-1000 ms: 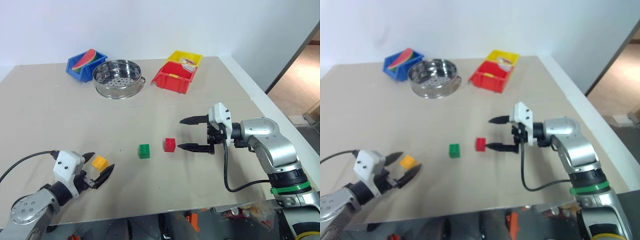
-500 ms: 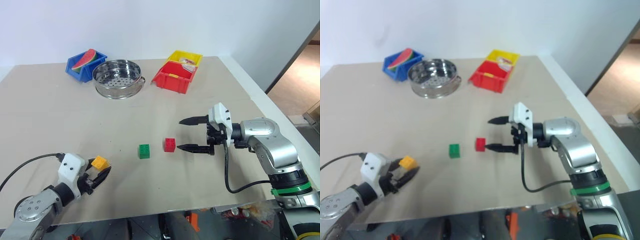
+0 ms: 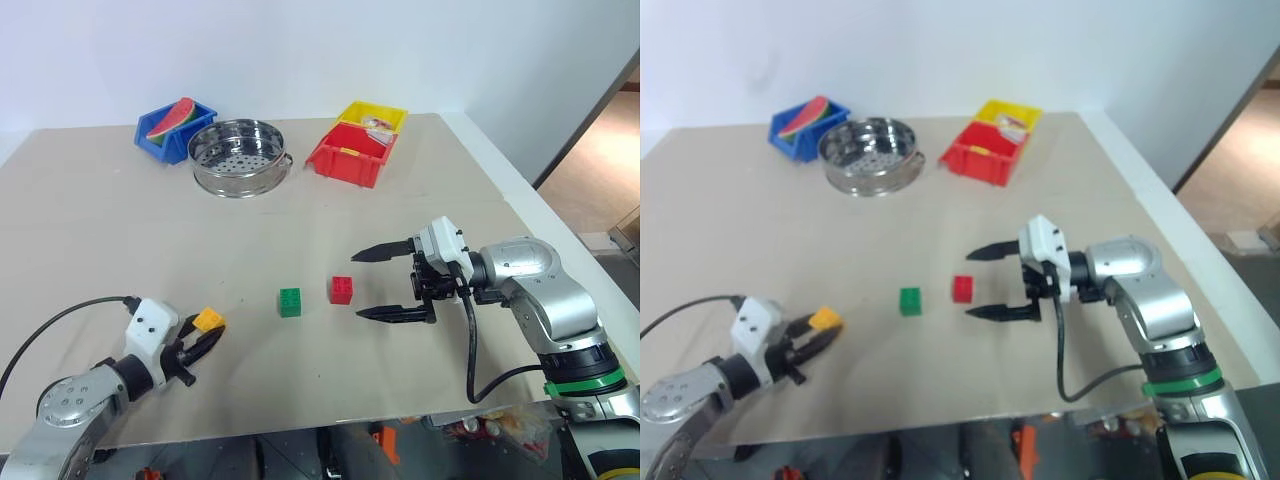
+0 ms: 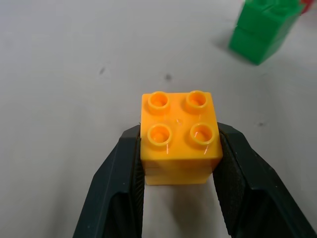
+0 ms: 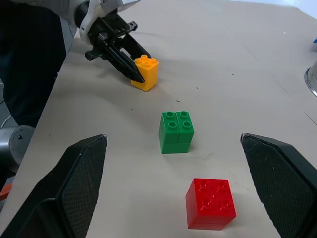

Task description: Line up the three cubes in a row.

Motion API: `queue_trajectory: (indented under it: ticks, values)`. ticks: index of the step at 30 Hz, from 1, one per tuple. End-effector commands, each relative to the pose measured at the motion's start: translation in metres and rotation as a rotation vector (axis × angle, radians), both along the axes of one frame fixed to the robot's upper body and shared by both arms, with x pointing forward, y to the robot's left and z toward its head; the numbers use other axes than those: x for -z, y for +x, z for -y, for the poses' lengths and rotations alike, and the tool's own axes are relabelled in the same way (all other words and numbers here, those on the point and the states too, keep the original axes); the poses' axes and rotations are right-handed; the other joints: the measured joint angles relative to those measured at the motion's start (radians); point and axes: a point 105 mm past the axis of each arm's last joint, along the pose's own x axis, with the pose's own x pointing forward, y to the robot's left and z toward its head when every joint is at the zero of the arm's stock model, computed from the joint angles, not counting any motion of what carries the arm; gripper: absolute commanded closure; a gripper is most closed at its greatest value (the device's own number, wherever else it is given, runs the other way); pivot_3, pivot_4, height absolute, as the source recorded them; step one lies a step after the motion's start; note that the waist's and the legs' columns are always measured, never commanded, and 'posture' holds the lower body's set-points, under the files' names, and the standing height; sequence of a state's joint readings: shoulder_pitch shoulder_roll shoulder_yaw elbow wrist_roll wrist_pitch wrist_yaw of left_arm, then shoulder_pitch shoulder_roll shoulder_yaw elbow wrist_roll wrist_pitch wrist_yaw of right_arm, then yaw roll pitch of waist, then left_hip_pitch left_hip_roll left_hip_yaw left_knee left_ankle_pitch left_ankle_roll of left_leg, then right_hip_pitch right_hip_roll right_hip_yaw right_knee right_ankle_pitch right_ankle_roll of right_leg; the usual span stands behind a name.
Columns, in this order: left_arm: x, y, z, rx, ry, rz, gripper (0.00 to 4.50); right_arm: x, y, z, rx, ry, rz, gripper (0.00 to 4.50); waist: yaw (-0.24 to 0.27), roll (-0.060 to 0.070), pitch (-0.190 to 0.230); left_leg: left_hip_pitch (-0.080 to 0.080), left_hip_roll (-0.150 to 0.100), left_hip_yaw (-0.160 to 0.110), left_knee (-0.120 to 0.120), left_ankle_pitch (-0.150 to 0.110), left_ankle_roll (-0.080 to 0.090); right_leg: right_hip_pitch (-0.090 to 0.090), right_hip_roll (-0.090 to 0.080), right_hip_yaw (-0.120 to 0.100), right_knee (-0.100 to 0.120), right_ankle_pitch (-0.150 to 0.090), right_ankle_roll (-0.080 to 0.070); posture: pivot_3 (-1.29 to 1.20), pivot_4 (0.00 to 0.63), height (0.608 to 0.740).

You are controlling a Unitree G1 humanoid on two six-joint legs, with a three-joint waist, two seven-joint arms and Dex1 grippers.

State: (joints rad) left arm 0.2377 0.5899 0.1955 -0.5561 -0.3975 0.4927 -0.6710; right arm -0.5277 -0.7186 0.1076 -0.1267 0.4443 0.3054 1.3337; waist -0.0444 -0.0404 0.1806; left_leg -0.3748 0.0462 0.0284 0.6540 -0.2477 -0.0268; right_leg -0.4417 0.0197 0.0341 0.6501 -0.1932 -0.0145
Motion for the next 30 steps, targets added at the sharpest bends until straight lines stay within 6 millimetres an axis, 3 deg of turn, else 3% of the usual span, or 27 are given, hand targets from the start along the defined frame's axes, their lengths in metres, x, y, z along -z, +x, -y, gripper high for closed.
queue_trajectory:
  ticks: [1, 6, 13, 21, 30]
  values:
    - [-0.018, 0.001, 0.007, 0.156, 0.024, 0.063, 3.18, -0.008, 0.0, -0.002, -0.015, 0.0, 0.052, 0.0, 0.0, 0.0, 0.0, 0.0, 0.0, 0.0, 0.0, 0.0, 0.0, 0.0, 0.0, 0.0, 0.0, 0.0, 0.0, 0.0, 0.15, 0.74]
    - [-0.034, 0.014, 0.001, 0.364, 0.103, 0.074, 3.18, -0.01, 0.006, -0.002, -0.003, -0.008, 0.069, 0.0, 0.0, 0.0, 0.0, -0.001, 0.0, 0.0, -0.001, 0.0, 0.0, -0.001, 0.0, 0.0, 0.0, 0.0, 0.0, 0.0, 0.15, 0.74]
    - [-0.032, 0.025, 0.0, 0.589, 0.184, 0.031, 3.18, -0.009, 0.008, -0.001, 0.006, -0.018, 0.075, 0.0, 0.0, 0.0, 0.0, -0.002, 0.001, 0.001, -0.002, -0.001, 0.0, -0.001, 0.0, -0.001, -0.001, -0.001, 0.0, 0.0, 0.15, 0.74]
    - [-0.03, 0.049, 0.011, 0.68, 0.218, 0.057, 3.18, -0.009, 0.008, 0.002, 0.033, -0.027, 0.075, 0.0, 0.001, 0.0, 0.0, -0.003, 0.001, 0.0, -0.002, -0.002, 0.0, -0.001, 0.0, -0.002, -0.001, 0.0, 0.003, 0.0, 0.15, 0.74]
    - [-0.028, 0.052, 0.016, 0.7, 0.225, 0.042, 3.18, -0.015, 0.009, 0.003, 0.069, 0.016, 0.052, 0.0, 0.001, 0.0, 0.0, -0.003, 0.001, 0.0, -0.001, -0.002, 0.0, -0.001, 0.001, -0.001, -0.001, 0.001, 0.003, 0.0, 0.15, 0.74]
